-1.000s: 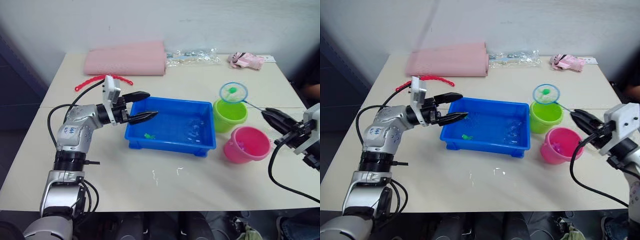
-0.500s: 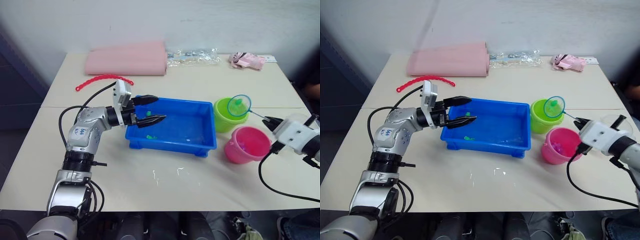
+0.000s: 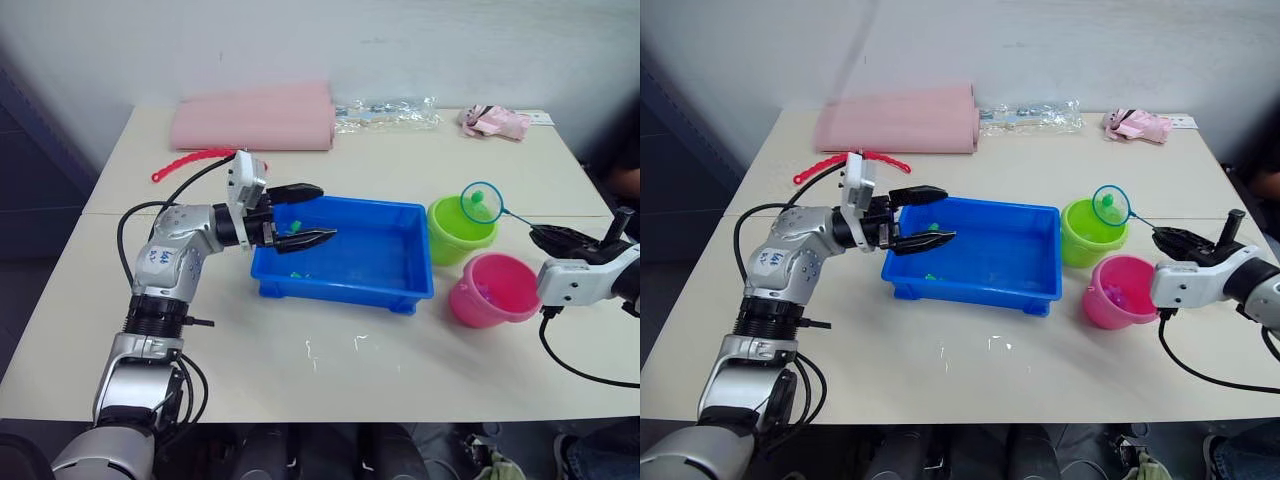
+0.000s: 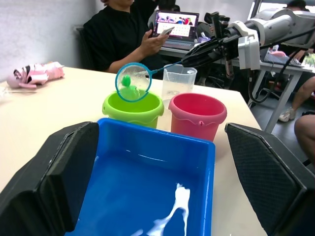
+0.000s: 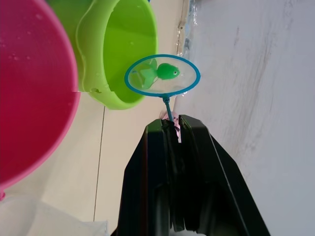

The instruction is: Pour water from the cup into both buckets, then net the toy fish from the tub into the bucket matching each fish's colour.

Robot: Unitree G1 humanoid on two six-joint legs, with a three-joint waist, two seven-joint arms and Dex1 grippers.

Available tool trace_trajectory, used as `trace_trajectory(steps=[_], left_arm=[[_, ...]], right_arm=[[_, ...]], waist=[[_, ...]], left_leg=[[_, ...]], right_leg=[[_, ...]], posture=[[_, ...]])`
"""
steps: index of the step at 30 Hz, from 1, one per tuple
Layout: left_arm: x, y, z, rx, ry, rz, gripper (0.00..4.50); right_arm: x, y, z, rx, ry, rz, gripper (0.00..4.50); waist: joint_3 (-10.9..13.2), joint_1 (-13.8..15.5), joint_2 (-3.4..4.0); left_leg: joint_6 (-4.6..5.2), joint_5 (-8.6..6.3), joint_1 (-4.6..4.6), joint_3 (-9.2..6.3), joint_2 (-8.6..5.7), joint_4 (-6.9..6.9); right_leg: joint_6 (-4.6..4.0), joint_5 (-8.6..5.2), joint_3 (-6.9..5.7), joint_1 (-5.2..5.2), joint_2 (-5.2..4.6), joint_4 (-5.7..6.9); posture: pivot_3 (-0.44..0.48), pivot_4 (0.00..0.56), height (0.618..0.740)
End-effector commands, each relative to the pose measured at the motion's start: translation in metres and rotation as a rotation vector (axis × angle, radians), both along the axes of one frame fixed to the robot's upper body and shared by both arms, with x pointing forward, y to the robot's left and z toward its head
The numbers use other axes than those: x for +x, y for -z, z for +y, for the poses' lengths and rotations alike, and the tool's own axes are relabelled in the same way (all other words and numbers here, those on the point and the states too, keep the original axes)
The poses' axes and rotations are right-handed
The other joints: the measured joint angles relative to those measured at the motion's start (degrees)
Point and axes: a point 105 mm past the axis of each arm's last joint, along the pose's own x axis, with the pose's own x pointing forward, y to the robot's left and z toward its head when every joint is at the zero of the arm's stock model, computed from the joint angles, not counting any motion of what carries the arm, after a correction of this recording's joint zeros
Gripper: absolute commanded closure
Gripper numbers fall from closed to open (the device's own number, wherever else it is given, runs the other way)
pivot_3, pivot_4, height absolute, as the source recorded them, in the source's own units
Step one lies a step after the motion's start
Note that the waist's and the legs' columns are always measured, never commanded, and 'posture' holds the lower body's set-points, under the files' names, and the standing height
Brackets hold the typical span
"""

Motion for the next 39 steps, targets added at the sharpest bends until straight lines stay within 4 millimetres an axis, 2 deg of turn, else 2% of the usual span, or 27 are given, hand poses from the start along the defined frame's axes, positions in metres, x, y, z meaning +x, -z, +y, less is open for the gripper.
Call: trace_trajectory(steps=[1,6,8,13,15,19,22,24,27,30,35,39], left_arm=[[0.001,-0.011,0.006,0.005,-0.008,-0.064,0.04],[0.003,-0.009,0.016,0.017,-0.038,-0.080,0.04],[0.004,-0.008,0.019,0.023,-0.051,-0.080,0.04],[0.006,-0.005,0.025,0.027,-0.070,-0.077,0.04],[0.005,-0.004,0.031,0.027,-0.082,-0.076,0.04],[0.003,0.001,0.055,0.041,-0.135,-0.061,0.04],[0.004,0.002,0.088,0.029,-0.228,-0.038,0.04],[0.002,0.003,0.103,0.041,-0.264,-0.041,0.04],[-0.008,0.006,0.122,0.109,-0.281,-0.065,0.04],[-0.016,0.009,0.132,0.178,-0.275,-0.069,0.04],[-0.027,0.014,0.147,0.279,-0.251,-0.009,0.04],[-0.035,0.026,0.153,0.396,-0.207,0.045,0.04]], right_arm=[[0.001,-0.016,0.003,-0.046,-0.032,-0.058,4.50],[0.004,-0.018,-0.006,-0.040,0.034,-0.027,4.50],[0.003,-0.018,-0.002,-0.069,0.014,-0.025,4.50],[0.001,-0.014,0.003,0.002,-0.005,-0.007,4.50],[-0.002,-0.017,0.009,0.127,-0.024,0.006,4.50],[0.002,-0.036,0.012,0.498,-0.022,-0.004,4.50],[0.000,-0.044,0.043,0.810,-0.142,0.160,4.50],[-0.003,-0.045,0.064,0.926,-0.200,0.296,4.50],[-0.008,-0.028,0.098,0.939,-0.226,0.552,4.50],[-0.005,-0.020,0.115,0.904,-0.216,0.647,4.50],[0.016,-0.001,0.130,0.800,-0.164,0.709,4.50],[0.032,0.018,0.138,0.639,-0.153,0.740,4.50]], waist=[[0.00,-0.04,0.00],[0.00,-0.07,0.00],[0.00,-0.02,0.00],[0.00,-0.03,0.00],[0.00,-0.05,0.00],[0.00,-0.50,0.01],[0.00,-1.23,0.01],[0.01,-1.38,0.01],[0.01,-1.28,0.01],[0.00,-1.00,0.00],[0.00,-1.08,0.00],[0.00,-1.26,0.00]], left_leg=[[0.00,0.00,0.00,0.00,0.00,0.00],[0.00,0.00,-0.01,0.00,0.01,0.00],[0.00,0.00,-0.01,-0.01,0.01,0.00],[0.00,0.00,-0.01,-0.01,0.00,0.01],[0.00,0.00,-0.01,-0.01,0.00,0.01],[0.00,0.00,0.00,-0.05,0.04,0.01],[0.00,0.00,0.00,-0.07,0.06,0.02],[0.00,0.00,0.01,-0.08,0.13,0.02],[0.00,-0.01,0.01,-0.10,0.14,0.03],[0.04,-0.07,-0.02,-0.09,0.12,0.09],[0.09,-0.15,-0.09,-0.09,0.05,0.21],[0.06,-0.17,-0.11,0.02,0.06,0.12]], right_leg=[[0.00,0.00,0.00,0.00,0.00,0.00],[0.00,0.00,0.00,0.00,0.00,0.00],[0.00,0.00,-0.01,0.01,0.00,-0.01],[0.00,0.00,-0.01,0.01,0.00,0.00],[0.00,0.00,-0.01,0.01,0.00,0.00],[0.00,0.00,-0.05,0.03,0.04,-0.01],[0.00,0.00,-0.04,0.04,0.03,0.01],[-0.01,0.00,-0.05,0.03,0.08,0.03],[-0.02,-0.01,-0.06,0.03,0.07,0.03],[-0.02,-0.01,-0.06,0.02,0.03,0.01],[-0.02,-0.01,-0.05,-0.02,-0.05,0.04],[-0.03,-0.01,-0.04,-0.12,-0.03,0.04]], posture=[[0.000,0.150,0.740],[0.000,0.150,0.740],[0.000,0.150,0.740],[0.000,0.150,0.740],[0.000,0.150,0.740],[0.000,0.150,0.740],[0.000,0.150,0.740],[0.000,0.150,0.740],[0.000,0.150,0.740],[0.000,0.150,0.740],[0.000,0.150,0.740],[0.000,0.150,0.740]])
